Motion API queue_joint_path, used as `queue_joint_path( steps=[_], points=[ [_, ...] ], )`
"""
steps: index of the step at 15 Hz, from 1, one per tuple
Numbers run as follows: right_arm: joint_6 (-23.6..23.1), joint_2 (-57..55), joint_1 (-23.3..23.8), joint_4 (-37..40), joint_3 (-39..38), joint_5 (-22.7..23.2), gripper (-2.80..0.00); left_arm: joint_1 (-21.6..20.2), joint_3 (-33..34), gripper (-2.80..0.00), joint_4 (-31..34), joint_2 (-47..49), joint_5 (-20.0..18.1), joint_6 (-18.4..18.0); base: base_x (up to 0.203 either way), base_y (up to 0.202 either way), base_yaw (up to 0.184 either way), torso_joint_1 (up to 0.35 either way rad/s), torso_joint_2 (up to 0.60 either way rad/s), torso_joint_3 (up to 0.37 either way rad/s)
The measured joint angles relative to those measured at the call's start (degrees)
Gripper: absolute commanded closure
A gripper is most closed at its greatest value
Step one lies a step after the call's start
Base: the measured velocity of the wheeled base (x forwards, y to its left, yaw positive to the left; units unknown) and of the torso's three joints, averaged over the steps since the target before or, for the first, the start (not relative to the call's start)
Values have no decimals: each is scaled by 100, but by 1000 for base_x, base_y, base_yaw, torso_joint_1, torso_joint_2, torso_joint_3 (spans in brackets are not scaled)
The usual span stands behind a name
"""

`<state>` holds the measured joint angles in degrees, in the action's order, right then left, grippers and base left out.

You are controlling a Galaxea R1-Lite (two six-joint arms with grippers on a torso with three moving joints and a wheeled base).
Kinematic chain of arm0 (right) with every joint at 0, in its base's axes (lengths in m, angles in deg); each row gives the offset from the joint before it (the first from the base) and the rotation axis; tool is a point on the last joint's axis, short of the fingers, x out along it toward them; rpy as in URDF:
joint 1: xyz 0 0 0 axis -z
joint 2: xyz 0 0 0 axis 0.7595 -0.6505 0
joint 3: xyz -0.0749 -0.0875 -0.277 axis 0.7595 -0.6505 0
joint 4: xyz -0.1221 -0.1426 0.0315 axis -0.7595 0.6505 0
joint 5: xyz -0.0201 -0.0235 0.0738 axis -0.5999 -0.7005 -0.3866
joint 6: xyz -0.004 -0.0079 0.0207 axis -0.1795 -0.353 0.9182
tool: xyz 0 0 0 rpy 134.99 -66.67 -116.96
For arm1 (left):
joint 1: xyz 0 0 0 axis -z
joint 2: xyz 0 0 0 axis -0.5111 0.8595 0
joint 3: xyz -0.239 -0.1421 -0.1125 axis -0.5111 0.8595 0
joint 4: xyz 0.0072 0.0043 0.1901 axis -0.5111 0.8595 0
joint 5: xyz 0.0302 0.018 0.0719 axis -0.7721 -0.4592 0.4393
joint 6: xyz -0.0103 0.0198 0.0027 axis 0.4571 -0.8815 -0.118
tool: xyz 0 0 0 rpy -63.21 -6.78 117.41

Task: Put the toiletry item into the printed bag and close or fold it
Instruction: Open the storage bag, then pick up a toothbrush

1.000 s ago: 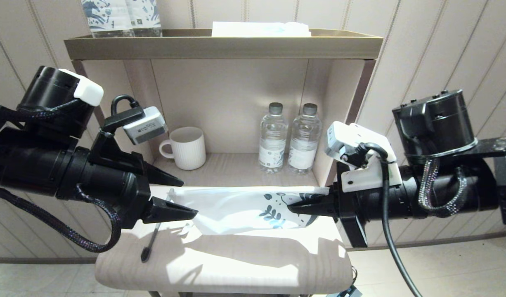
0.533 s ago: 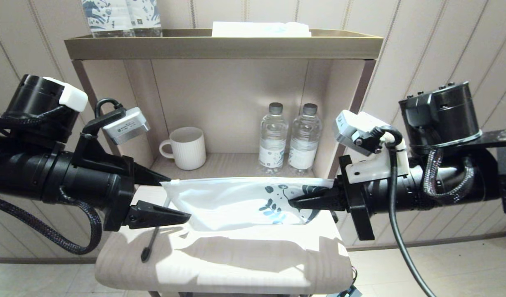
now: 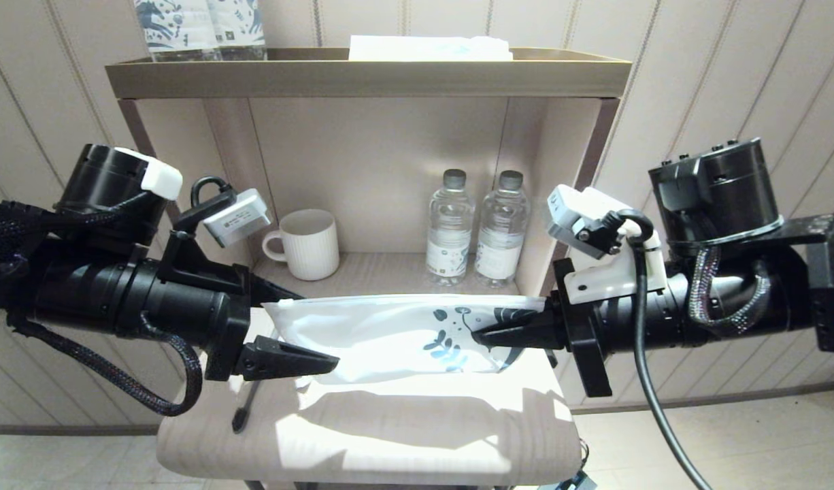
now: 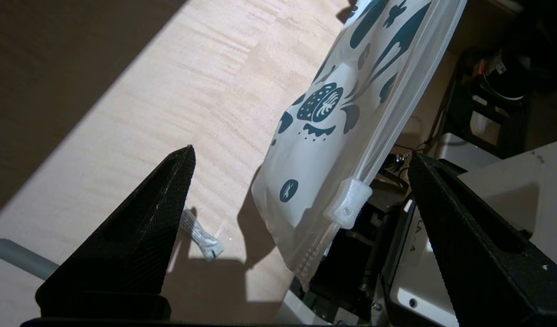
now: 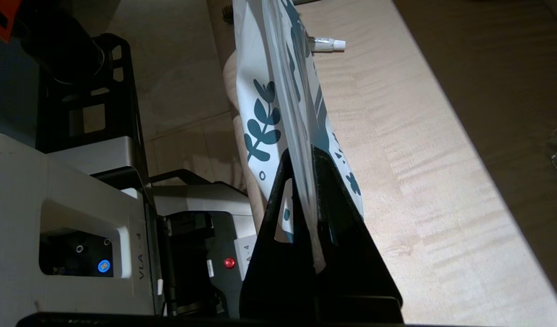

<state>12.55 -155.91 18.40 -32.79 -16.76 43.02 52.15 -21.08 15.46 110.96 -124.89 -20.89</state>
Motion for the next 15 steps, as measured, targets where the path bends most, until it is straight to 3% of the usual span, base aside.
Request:
queue_joint_path(
  steps=[3,4,15],
  points=[
    [-3,-19,5,0,2,0,0,58,-11,-280,0,48,-3,-21,0,0,0,0,0,0],
    [-6,-19,10,0,2,-2,0,61,5,0,0,47,-5,-23,0,0,0,0,0,0],
    [-9,-10,7,-1,-12,-10,0,155,-47,0,0,68,0,-16,0,0,0,0,0,0]
  ],
)
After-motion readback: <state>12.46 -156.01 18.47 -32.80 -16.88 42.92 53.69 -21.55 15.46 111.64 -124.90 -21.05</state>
